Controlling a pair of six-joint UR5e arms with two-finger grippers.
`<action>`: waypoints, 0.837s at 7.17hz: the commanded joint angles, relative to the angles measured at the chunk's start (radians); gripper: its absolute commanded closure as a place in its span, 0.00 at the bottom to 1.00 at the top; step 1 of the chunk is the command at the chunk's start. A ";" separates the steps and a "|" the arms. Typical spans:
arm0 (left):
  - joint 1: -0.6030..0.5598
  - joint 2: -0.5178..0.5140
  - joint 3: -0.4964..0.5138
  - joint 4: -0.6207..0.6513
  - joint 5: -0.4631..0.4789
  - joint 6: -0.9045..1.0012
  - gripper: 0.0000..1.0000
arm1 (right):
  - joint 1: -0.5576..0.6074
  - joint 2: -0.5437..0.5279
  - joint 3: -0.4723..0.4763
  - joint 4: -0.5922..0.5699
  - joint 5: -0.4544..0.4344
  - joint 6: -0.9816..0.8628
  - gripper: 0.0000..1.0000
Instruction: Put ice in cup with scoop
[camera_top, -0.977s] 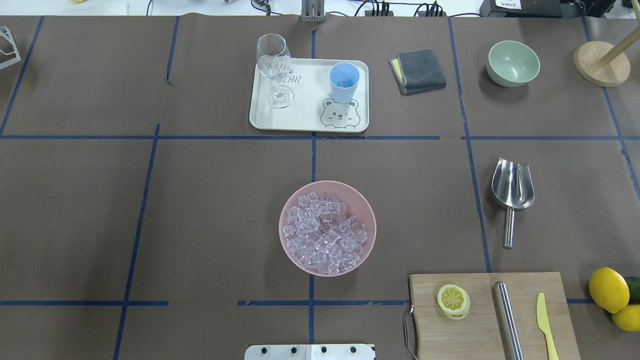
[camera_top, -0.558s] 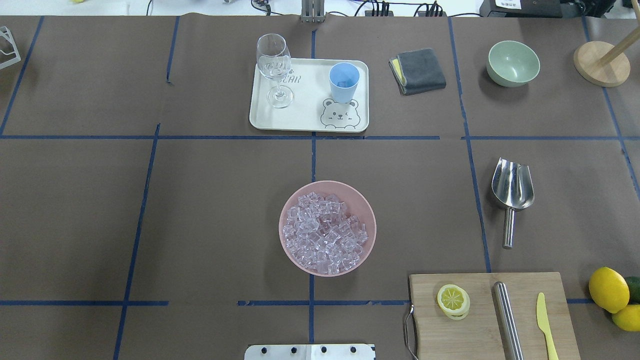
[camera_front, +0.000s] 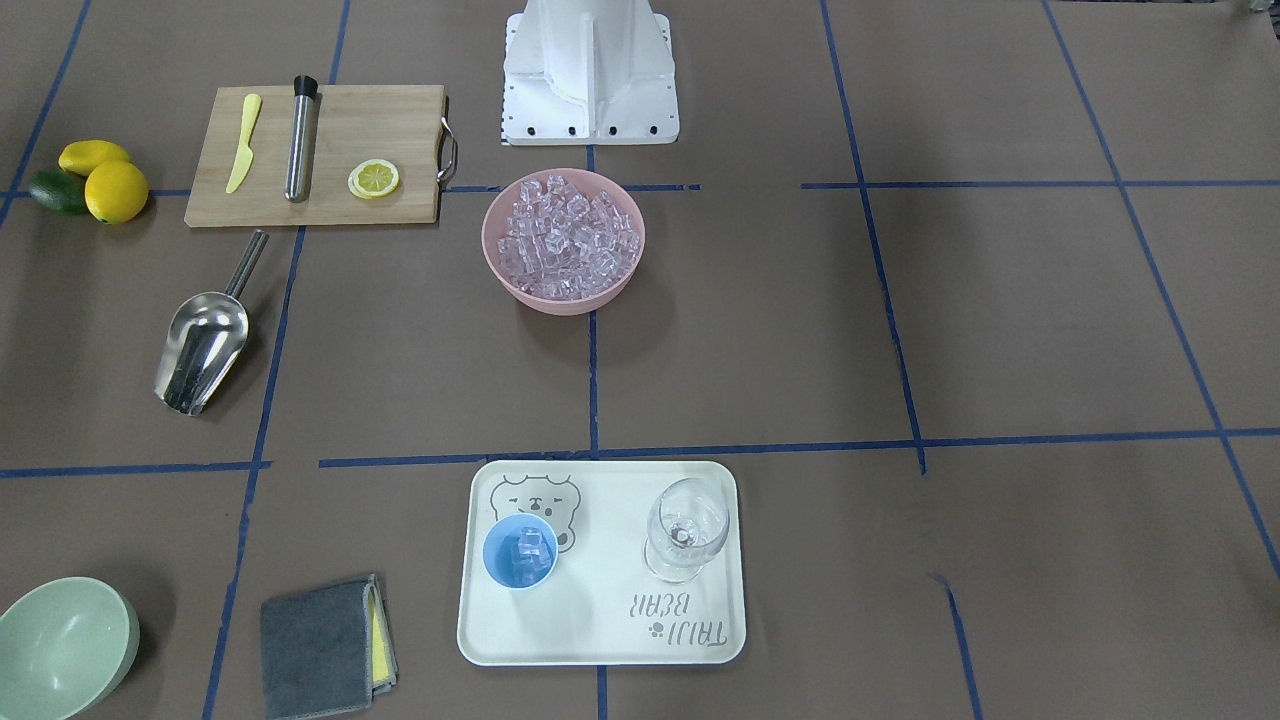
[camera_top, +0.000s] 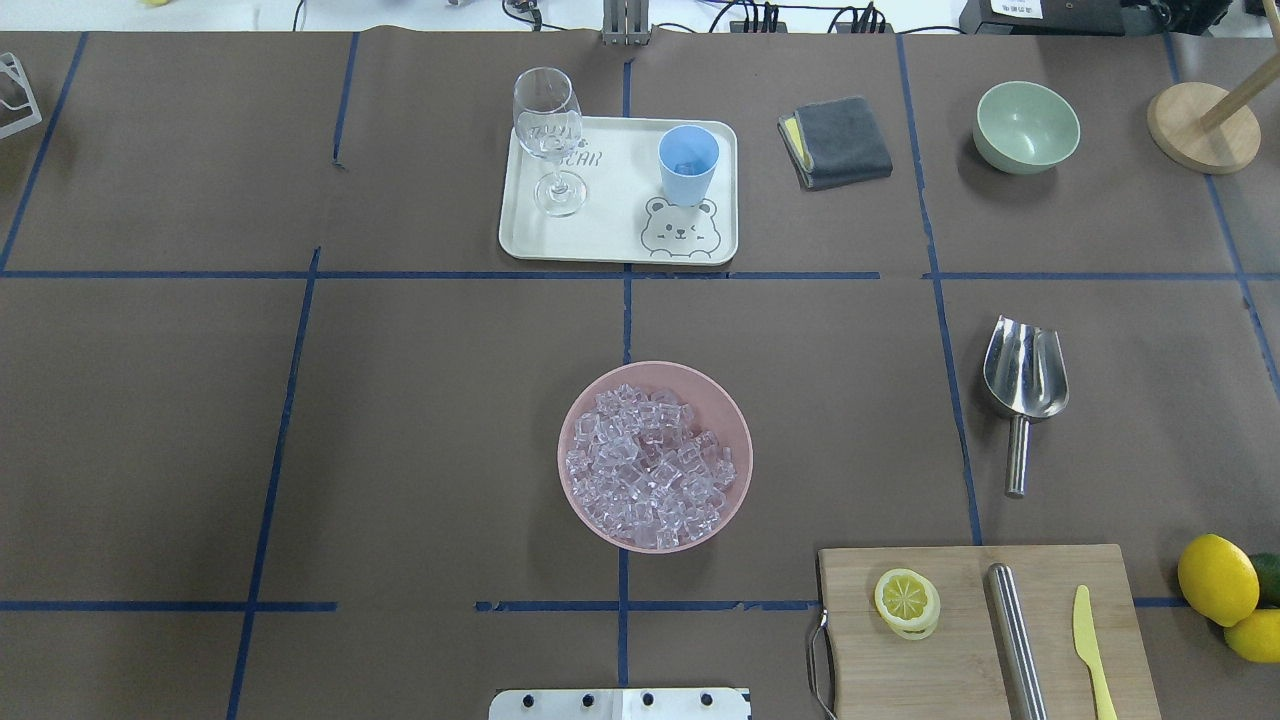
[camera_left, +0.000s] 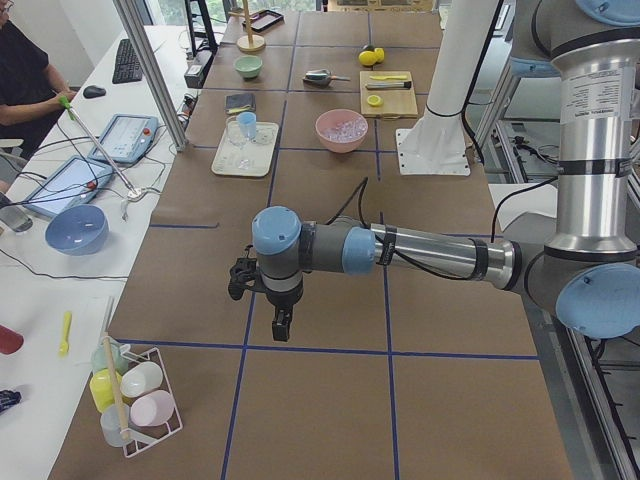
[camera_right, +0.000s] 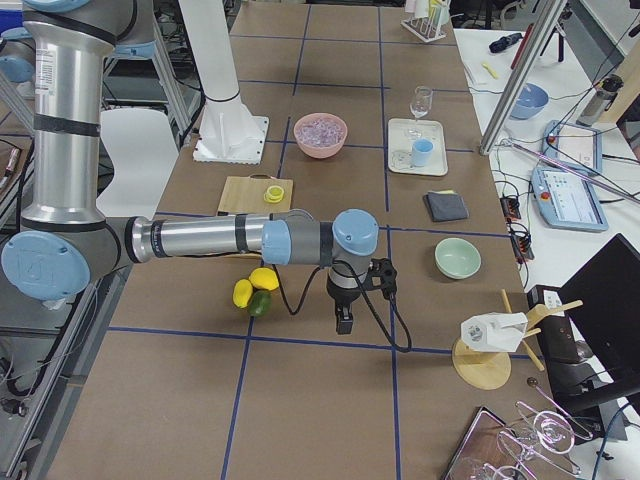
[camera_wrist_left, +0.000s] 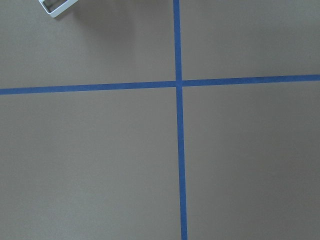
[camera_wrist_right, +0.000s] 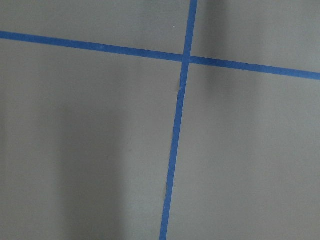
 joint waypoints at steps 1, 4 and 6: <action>0.001 -0.006 0.013 0.002 -0.001 0.028 0.00 | -0.001 0.006 -0.005 0.015 0.004 0.047 0.00; 0.003 -0.023 0.027 0.001 0.000 0.027 0.00 | -0.001 0.006 0.003 0.017 0.010 0.048 0.00; 0.003 -0.029 0.032 0.002 0.000 0.027 0.00 | -0.001 0.009 0.003 0.017 0.018 0.047 0.00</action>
